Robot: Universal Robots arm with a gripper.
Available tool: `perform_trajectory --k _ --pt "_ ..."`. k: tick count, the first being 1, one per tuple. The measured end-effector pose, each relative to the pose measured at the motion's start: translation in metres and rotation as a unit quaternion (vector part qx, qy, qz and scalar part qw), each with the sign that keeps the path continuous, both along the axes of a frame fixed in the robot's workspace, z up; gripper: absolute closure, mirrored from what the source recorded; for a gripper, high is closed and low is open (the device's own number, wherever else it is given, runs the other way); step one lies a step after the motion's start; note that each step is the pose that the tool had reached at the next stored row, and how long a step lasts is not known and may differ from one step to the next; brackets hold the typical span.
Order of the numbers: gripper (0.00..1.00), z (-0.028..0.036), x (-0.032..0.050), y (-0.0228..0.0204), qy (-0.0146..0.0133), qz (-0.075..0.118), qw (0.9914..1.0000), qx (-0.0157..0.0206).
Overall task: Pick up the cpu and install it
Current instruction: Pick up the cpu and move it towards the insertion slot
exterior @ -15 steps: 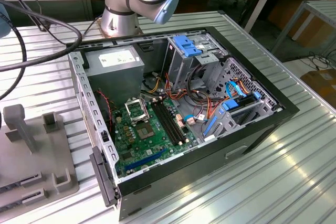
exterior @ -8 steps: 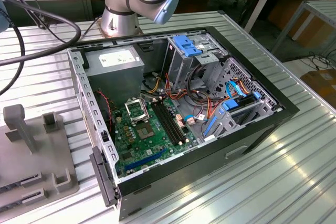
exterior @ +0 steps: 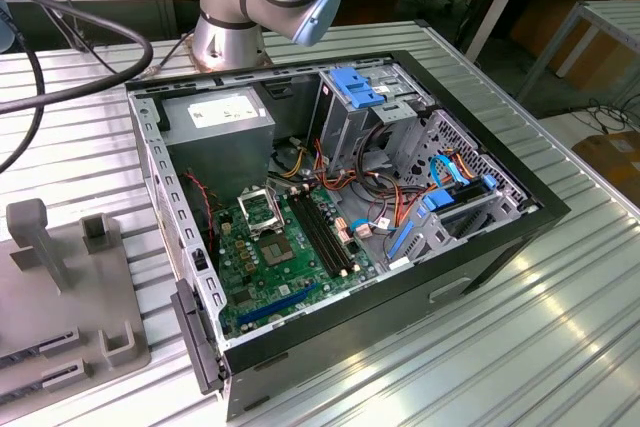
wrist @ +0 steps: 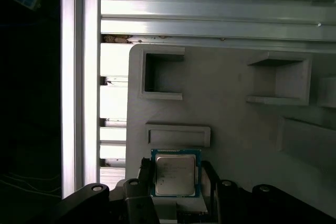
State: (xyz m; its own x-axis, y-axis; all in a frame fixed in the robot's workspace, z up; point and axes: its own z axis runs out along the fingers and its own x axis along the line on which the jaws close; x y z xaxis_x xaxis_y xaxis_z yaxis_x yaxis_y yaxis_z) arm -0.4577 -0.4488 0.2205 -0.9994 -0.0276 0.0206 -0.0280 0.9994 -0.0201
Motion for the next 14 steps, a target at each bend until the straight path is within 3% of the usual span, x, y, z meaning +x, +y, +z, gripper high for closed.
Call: perform_trajectory --k 8,14 --pt "0.53 0.0003 0.0 0.0 0.0001 0.0 1.0 -0.0001" --pt "0.53 0.0056 -0.0001 0.0 0.0001 0.0 1.0 -0.0001"
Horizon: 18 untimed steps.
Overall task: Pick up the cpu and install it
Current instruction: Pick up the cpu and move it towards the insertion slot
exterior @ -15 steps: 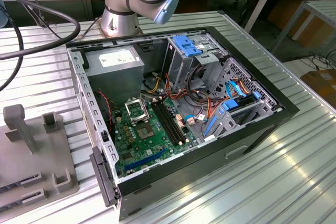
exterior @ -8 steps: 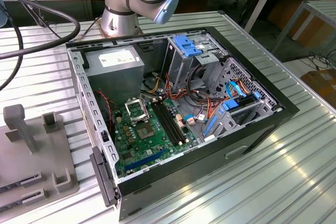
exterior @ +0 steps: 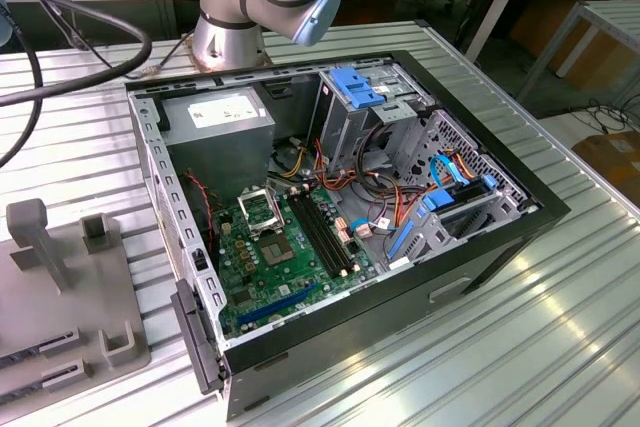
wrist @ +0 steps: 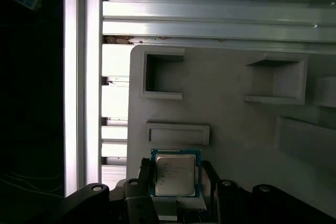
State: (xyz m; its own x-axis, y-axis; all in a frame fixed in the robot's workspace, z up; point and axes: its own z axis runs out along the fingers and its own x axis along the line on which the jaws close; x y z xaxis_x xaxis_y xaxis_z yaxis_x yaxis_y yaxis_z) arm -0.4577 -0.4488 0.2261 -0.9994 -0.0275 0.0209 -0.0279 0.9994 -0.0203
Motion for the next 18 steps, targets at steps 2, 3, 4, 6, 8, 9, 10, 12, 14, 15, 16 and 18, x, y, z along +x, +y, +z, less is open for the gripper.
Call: perform_trajectory --k 2,3,4,6,8,9,10,12,14,15,16,18 --pt "0.53 0.0024 0.0 0.0 0.0 0.0 1.0 0.0" --pt "0.53 0.0034 0.0 0.0 0.0 0.0 1.0 0.0" --pt "0.53 0.0044 0.0 0.0 0.0 0.0 1.0 0.0" --pt "0.53 0.0066 0.0 0.0 0.0 0.0 1.0 0.0" --pt "0.53 0.0085 0.0 0.0 0.0 0.0 1.0 0.0001" --pt "0.53 0.0094 0.0 0.0 0.0 0.0 1.0 0.0" --pt "0.53 0.0098 0.0 0.0 0.0 0.0 1.0 0.0001" --pt "0.53 0.0112 0.0 0.0 0.0 0.0 1.0 0.0" --pt "0.53 0.0123 0.0 0.0 0.0 0.0 1.0 0.0" --pt "0.53 0.0125 0.0001 0.0 -0.0001 0.0 1.0 0.0001" --pt "0.53 0.0125 0.0001 0.0 -0.0001 0.0 1.0 0.0001" --pt "0.53 0.0127 0.0 0.0 0.0 0.0 1.0 0.0001"
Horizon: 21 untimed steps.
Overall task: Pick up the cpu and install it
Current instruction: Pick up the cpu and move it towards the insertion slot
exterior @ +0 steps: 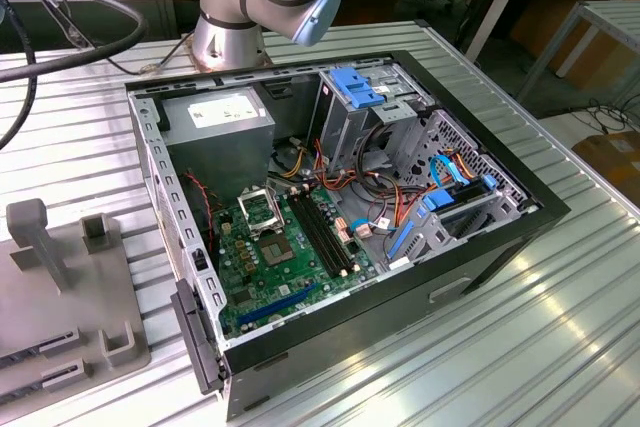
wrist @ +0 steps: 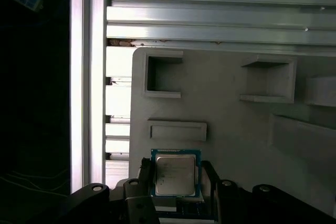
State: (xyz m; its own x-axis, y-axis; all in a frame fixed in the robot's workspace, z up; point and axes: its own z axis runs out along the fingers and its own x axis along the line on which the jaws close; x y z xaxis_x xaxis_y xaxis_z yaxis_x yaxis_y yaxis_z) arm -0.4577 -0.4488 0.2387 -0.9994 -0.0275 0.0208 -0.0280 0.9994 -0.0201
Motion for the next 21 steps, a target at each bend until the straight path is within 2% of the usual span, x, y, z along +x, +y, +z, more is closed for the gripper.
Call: perform_trajectory --k 21 --pt "0.53 0.0057 0.0 0.0 0.0001 0.0 1.0 -0.0001"
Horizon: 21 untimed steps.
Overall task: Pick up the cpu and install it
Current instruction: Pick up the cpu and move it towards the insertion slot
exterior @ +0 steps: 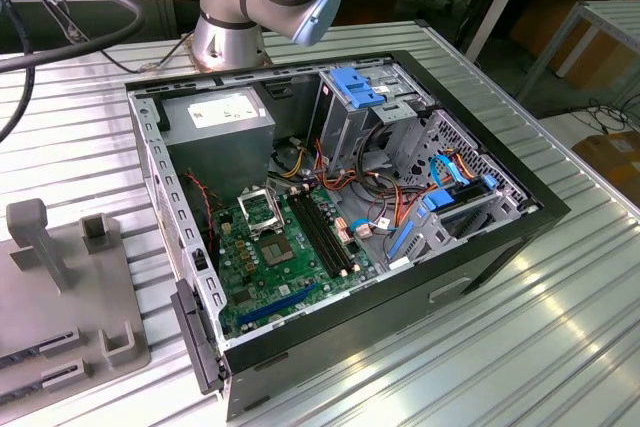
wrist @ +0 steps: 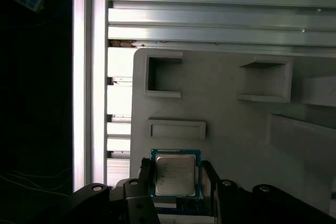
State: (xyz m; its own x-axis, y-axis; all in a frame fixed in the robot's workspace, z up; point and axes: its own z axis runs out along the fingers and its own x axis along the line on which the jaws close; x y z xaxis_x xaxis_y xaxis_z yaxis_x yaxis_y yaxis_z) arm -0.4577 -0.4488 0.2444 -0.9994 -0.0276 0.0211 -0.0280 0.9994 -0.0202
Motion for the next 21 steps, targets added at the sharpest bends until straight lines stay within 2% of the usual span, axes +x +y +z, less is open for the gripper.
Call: perform_trajectory --k 21 --pt "0.53 0.0053 0.0 0.0 0.0 0.0 1.0 0.0"
